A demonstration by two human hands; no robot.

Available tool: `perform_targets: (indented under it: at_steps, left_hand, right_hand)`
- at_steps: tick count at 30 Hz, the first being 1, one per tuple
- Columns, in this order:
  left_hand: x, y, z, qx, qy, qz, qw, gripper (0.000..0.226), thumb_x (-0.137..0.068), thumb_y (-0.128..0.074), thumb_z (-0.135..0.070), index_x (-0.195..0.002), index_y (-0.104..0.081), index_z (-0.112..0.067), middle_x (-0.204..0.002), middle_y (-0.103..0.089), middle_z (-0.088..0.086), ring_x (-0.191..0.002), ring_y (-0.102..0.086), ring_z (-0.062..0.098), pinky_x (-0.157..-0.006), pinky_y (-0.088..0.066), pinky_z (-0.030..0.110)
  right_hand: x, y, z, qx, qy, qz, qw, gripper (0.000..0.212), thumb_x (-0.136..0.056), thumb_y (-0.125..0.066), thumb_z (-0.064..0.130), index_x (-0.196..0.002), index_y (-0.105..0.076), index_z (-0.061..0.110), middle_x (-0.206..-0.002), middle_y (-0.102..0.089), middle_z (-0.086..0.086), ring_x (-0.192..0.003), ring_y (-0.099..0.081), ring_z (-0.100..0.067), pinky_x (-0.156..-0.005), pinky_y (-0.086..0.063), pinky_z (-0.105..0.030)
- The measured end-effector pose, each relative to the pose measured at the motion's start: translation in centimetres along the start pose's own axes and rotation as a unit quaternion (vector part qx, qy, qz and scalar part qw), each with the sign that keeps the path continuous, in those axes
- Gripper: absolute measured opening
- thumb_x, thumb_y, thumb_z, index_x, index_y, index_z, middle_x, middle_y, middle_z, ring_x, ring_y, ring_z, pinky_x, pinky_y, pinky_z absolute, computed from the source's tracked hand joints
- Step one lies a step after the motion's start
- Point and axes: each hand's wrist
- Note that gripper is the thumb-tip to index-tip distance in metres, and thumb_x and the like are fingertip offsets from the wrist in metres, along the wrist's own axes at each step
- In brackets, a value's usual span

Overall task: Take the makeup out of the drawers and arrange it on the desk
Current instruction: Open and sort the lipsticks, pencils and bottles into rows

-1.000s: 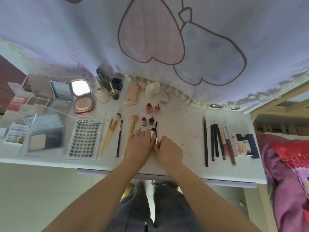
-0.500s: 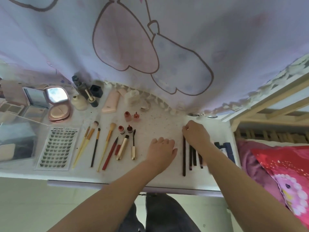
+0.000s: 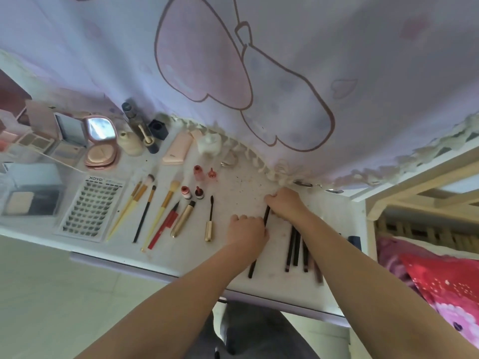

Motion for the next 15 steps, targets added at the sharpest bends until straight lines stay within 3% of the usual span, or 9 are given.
perform_targets:
  at_steps: [3,5,9,12,15]
  left_hand:
    - [1.4,1.3,1.7,0.092,0.012,-0.005,0.996,0.031,-0.1,-0.032,-0.032,-0.099,-0.055,-0.011,-0.098,-0.065,0.008,-0.092,-0.059,0.028,-0.079,-0.036,0.034]
    - [2.6,2.3,3.1,0.165,0.017,-0.003,0.986,0.029,-0.1,-0.036,-0.033,-0.091,-0.053,-0.011,-0.089,-0.064,0.01,-0.085,-0.06,0.03,-0.071,-0.041,0.034]
    - [3.9,5.4,5.4,0.19,-0.02,0.039,0.981,0.029,-0.1,-0.037,-0.032,-0.082,-0.047,-0.012,-0.075,-0.052,0.003,-0.072,-0.053,0.022,-0.064,-0.04,0.03]
    - [4.7,7.6,6.7,0.171,-0.088,0.119,0.974,0.03,-0.1,-0.039,-0.031,-0.085,-0.054,-0.01,-0.079,-0.053,0.002,-0.075,-0.051,0.018,-0.067,-0.038,0.028]
    - [7.5,6.2,8.1,0.176,-0.13,0.233,0.948,0.029,-0.098,-0.043,-0.033,-0.088,-0.059,-0.012,-0.081,-0.056,-0.002,-0.073,-0.052,0.011,-0.066,-0.04,0.021]
  right_hand:
    - [1.1,0.0,1.5,-0.057,0.034,0.011,0.998,0.018,-0.093,-0.045,0.021,-0.08,-0.049,0.008,-0.074,-0.054,-0.008,-0.056,-0.044,-0.015,-0.05,-0.033,-0.024]
    - [1.5,-0.1,2.1,-0.104,0.037,0.011,0.994,0.018,-0.093,-0.045,0.019,-0.078,-0.048,0.01,-0.069,-0.049,-0.006,-0.054,-0.04,-0.015,-0.046,-0.031,-0.024]
    - [2.7,-0.8,2.9,-0.249,0.035,0.037,0.967,0.019,-0.096,-0.045,0.016,-0.08,-0.047,0.007,-0.058,-0.034,-0.002,-0.044,-0.028,-0.011,-0.038,-0.022,-0.02]
    - [3.8,-1.4,2.8,-0.329,0.006,0.007,0.944,0.019,-0.097,-0.045,0.015,-0.079,-0.047,0.007,-0.057,-0.033,-0.002,-0.043,-0.028,-0.009,-0.038,-0.021,-0.019]
    - [4.4,1.1,1.4,-0.456,-0.03,-0.083,0.886,0.025,-0.096,-0.042,0.009,-0.072,-0.044,0.013,-0.06,-0.033,-0.001,-0.036,-0.027,-0.005,-0.032,-0.019,-0.016]
Point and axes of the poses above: each hand's wrist, its own x-axis away from the middle knuckle, its own y-axis out of the back of the hand, z = x × y
